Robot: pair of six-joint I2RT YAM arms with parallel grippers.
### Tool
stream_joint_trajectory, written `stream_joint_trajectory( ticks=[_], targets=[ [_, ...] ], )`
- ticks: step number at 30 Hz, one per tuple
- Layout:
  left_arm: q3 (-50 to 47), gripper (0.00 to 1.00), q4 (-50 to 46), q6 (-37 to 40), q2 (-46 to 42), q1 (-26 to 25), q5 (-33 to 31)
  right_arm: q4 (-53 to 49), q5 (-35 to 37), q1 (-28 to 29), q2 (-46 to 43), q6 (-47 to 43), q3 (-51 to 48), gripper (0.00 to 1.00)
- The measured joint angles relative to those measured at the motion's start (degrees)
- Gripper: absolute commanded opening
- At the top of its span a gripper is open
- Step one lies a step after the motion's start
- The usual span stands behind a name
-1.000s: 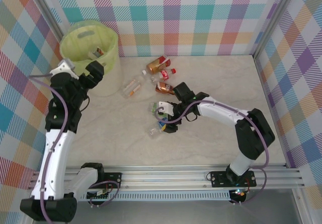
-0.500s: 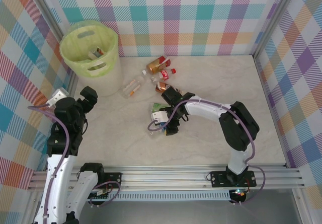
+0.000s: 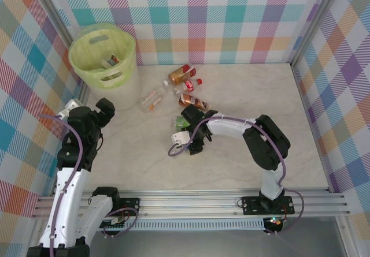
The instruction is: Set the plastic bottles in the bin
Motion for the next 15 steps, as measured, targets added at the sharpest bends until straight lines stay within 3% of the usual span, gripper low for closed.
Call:
stream_joint_trajectory(
  ticks=[6, 15],
  targets=[
    [0.0, 1.0, 0.6, 0.0, 3.5, 0.0, 6.7, 3.5, -3.1, 0.0, -1.9, 3.3, -2.5, 0.61],
    [-1.2, 1.0, 7.6, -1.8, 12.4, -2.1, 18.6, 9.6, -11.2, -0.2, -6.6, 22.8, 0.6, 0.6]
  ],
)
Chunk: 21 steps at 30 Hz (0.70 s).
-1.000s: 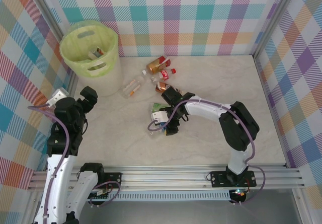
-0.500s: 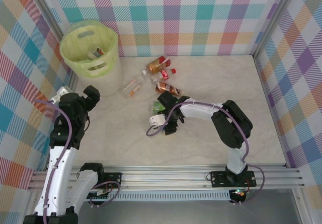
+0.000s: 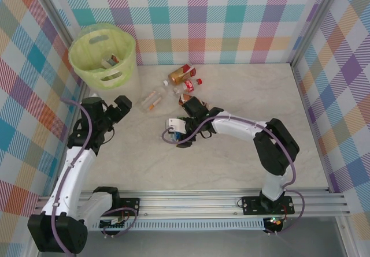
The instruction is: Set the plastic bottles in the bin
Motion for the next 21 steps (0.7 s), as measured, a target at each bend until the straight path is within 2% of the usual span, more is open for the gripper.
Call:
stream_joint_trajectory(
  ticks=[6, 12, 18, 21],
  targets=[
    [-0.1, 1.0, 6.0, 0.8, 2.6, -8.0, 3.8, 14.6, -0.8, -0.4, -5.2, 16.2, -4.5, 0.6],
    [-0.1, 1.0, 11.2, 3.2, 4.5, -13.9, 8.9, 25.6, 2.1, -1.5, -7.5, 31.3, -9.6, 0.61],
    [-0.1, 1.0, 15.6, 6.2, 7.0, -19.5, 11.4, 32.7, 5.1, -2.0, -10.5, 40.2, -14.0, 0.61],
    [-0.1, 1.0, 15.8, 6.8, 9.6, -20.5, 11.4, 35.6, 5.2, -2.1, -12.2, 42.5, -15.5, 0.62]
  ],
)
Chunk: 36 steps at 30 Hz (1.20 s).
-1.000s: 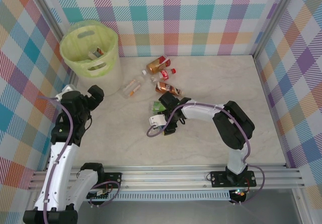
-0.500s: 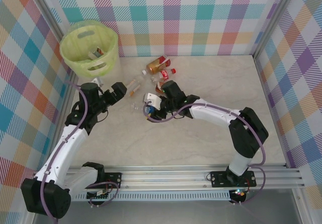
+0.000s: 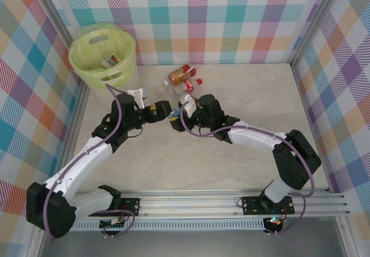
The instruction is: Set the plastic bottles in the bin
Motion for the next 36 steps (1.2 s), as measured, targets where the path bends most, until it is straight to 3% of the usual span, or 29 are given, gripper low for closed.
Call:
stream_joint_trajectory(
  ticks=[5, 17, 29, 33, 36],
  targets=[
    [1.1, 0.96, 1.4, 0.1, 2.8, -1.1, 0.6, 2.0, -0.8, -0.2, -0.8, 1.6, -1.0, 0.65],
    [2.4, 0.66, 5.7, 1.1, 5.5, -2.7, 1.5, 4.2, -6.4, -0.2, -1.2, 5.4, -1.4, 0.69],
    [2.5, 0.6, 7.6, 1.1, 5.5, -2.9, -0.2, 3.2, -6.0, -0.3, -6.6, 6.7, -1.9, 0.89],
    [2.5, 0.59, 8.2, 1.2, 5.5, -2.9, -2.0, 3.8, -6.0, -0.3, -8.9, 6.7, -2.5, 0.92],
    [3.6, 0.6, 7.0, 2.4, 5.4, -2.9, -5.2, 4.2, -4.2, -0.3, -11.2, 6.8, -4.1, 1.0]
  ],
)
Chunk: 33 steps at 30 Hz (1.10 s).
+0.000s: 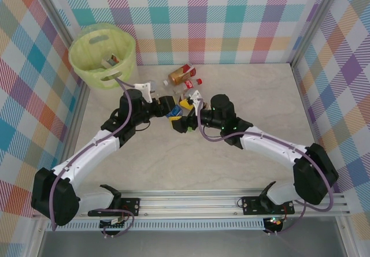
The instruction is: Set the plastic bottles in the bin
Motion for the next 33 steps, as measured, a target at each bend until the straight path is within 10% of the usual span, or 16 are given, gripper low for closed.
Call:
stream_joint_trajectory(
  ticks=[14, 33],
  targets=[
    [16.3, 0.59, -1.7, 11.9, -0.9, 4.4, -23.3, -0.2, 21.5, -0.1, -11.8, 0.3, -4.5, 1.0],
    [35.5, 0.59, 5.5, 28.9, 13.3, 20.0, -31.7, -0.1, 29.8, -0.3, -12.4, 2.8, -8.7, 1.0]
  ],
)
